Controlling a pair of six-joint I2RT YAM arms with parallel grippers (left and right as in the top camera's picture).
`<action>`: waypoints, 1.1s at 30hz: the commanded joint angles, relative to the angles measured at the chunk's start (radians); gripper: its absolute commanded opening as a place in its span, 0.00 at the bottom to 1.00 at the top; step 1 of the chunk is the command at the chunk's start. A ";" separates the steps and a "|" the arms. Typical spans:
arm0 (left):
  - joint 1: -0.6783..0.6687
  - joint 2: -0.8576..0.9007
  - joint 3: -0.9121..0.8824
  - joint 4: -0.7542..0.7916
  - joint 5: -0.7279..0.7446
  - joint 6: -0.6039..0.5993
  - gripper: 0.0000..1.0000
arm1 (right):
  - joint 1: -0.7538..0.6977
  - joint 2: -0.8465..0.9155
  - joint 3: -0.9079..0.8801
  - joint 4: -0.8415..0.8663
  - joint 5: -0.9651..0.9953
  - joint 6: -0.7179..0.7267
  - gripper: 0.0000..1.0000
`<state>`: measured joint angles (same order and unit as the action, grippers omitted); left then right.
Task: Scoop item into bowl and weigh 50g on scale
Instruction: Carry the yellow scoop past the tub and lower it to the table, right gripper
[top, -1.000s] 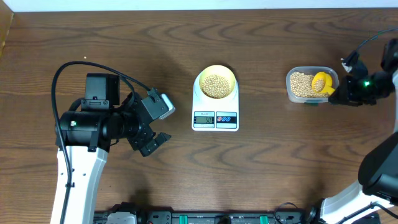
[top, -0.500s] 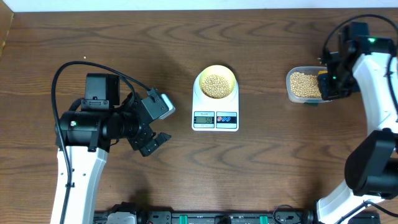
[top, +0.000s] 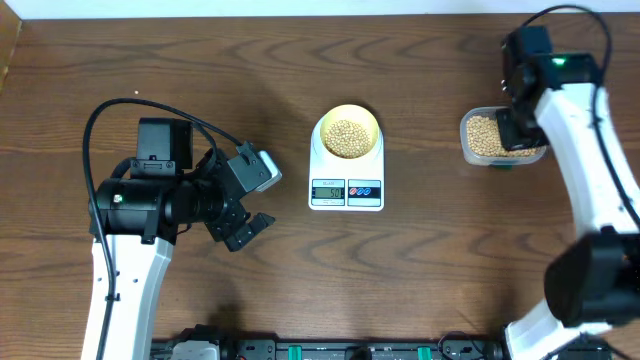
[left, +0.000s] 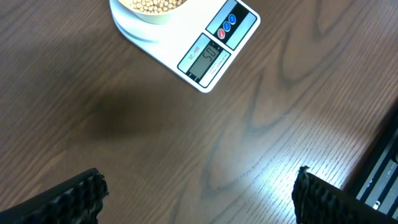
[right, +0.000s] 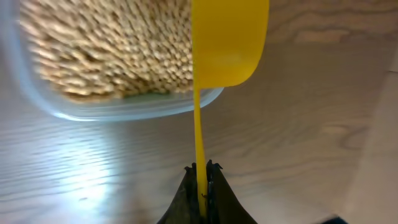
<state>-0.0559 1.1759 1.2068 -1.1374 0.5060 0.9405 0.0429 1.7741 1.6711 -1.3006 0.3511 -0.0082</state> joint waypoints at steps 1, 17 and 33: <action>0.003 -0.007 0.010 -0.003 -0.002 0.008 0.98 | -0.094 -0.186 0.050 -0.027 -0.309 0.037 0.01; 0.003 -0.007 0.010 -0.003 -0.002 0.008 0.98 | -0.506 -0.297 -0.379 -0.192 -0.958 -0.187 0.01; 0.003 -0.007 0.010 -0.003 -0.002 0.008 0.98 | -0.506 -0.297 -0.890 0.188 -0.964 0.016 0.04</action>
<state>-0.0559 1.1759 1.2068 -1.1374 0.5060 0.9405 -0.4629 1.4818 0.8150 -1.1313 -0.5976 -0.0273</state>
